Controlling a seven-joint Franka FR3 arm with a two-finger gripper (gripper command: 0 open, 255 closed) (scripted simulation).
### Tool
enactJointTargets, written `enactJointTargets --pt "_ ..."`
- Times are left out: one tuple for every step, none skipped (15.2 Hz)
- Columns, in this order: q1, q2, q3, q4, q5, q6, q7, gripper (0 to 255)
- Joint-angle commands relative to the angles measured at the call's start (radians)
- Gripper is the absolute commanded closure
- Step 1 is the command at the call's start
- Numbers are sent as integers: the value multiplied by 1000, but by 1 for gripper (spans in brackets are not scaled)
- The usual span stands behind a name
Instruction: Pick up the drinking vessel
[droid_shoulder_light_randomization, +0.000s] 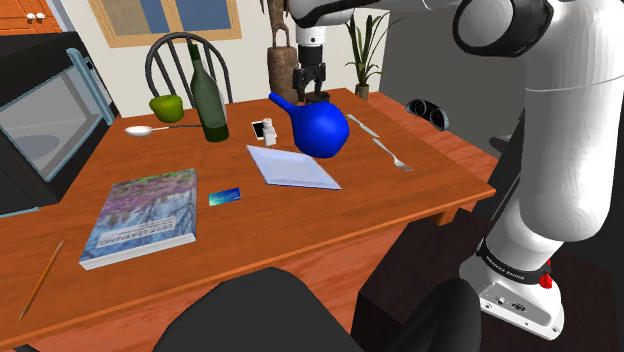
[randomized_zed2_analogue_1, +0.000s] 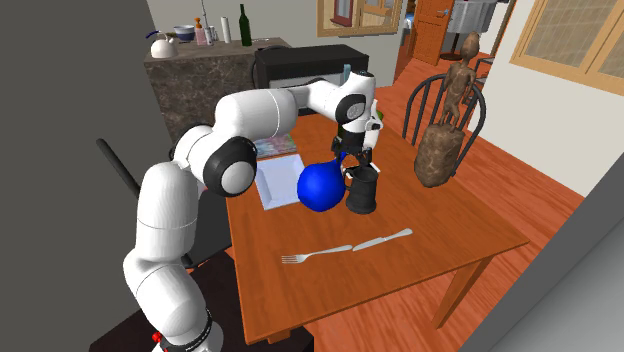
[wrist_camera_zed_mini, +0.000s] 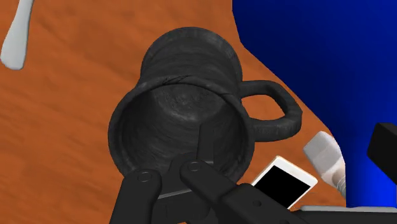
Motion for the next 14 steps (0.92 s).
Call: enactJointTargets --pt "-4 39 2 37 6 1 -4 0" --pt "-4 38 2 23 6 15 -5 0" --pt "-3 39 2 10 7 28 -6 0" --pt "-3 39 2 -3 7 41 -7 0" --pt "-2 40 2 -16 7 54 -8 0" --pt "-2 41 2 -28 8 67 -8 0" --pt "-2 41 2 -40 8 80 -9 0" --pt "-2 42 3 -46 8 87 -10 0" --pt "-2 42 3 -46 8 87 -9 0" --pt "-1 28 3 -62 6 90 -9 255" --pt "1 13 2 -78 5 90 -7 255" --pt "3 13 3 -77 4 90 -4 255" --pt "-1 10 2 -86 5 96 -10 255" --pt "0 28 3 -58 6 86 -8 255"
